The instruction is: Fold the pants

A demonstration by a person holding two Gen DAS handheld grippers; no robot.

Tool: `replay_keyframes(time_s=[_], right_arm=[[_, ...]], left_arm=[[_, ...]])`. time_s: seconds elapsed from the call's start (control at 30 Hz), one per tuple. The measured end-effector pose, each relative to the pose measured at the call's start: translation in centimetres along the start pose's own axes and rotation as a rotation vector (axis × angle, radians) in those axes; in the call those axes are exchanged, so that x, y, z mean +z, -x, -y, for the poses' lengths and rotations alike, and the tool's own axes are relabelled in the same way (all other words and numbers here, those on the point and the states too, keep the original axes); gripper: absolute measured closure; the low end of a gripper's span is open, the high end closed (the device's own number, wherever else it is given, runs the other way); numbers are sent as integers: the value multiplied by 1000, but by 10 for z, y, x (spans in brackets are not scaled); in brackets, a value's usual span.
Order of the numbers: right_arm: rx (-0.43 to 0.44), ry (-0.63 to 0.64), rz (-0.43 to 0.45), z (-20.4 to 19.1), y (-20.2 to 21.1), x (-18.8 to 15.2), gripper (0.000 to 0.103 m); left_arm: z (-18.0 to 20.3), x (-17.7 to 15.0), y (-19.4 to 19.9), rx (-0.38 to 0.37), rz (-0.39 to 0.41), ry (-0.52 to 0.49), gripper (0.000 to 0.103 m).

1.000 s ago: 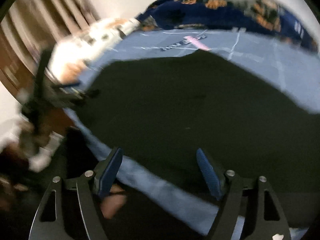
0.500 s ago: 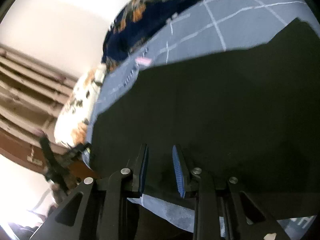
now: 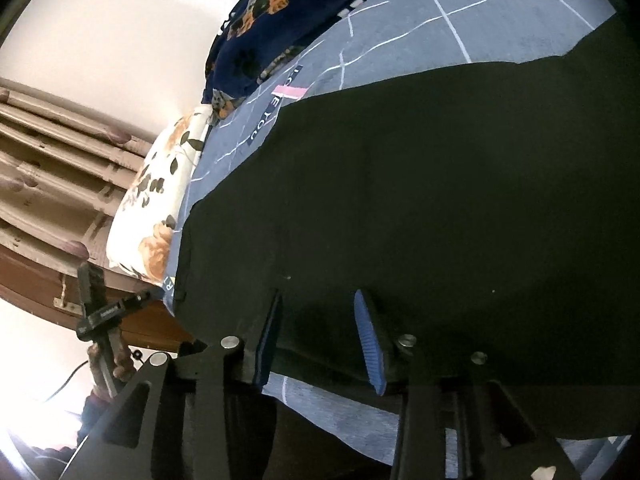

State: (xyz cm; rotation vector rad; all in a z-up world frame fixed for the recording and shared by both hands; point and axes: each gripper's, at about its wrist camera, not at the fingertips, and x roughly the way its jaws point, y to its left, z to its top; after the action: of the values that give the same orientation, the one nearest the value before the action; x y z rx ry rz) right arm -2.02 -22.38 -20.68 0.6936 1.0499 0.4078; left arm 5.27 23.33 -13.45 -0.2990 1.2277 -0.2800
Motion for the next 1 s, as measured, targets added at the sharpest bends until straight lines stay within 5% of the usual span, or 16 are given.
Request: replay_keyframes(time_s=[0.2, 0.37, 0.53, 0.7, 0.77, 0.8, 0.9, 1.0], right_arm=[[3, 1, 4, -1, 1, -2, 64], [20, -23, 7, 2, 1, -1, 64], [20, -25, 14, 1, 1, -2, 62], [33, -35, 25, 2, 1, -2, 58], [34, -30, 29, 1, 1, -3, 55], [35, -26, 31, 0, 1, -3, 54], [41, -16, 42, -2, 1, -3, 48], [42, -3, 45, -6, 0, -2, 44]], left_arm=[[11, 3, -13, -3, -10, -84, 41], [30, 14, -33, 123, -15, -217, 40], [21, 27, -49, -96, -94, -199, 39], [12, 39, -49, -235, -132, -179, 69], [6, 42, -39, -321, -89, -154, 72], [6, 43, -35, -340, -75, -156, 72], [14, 43, -51, -226, -135, -215, 72], [7, 48, -62, -268, -138, -187, 70]])
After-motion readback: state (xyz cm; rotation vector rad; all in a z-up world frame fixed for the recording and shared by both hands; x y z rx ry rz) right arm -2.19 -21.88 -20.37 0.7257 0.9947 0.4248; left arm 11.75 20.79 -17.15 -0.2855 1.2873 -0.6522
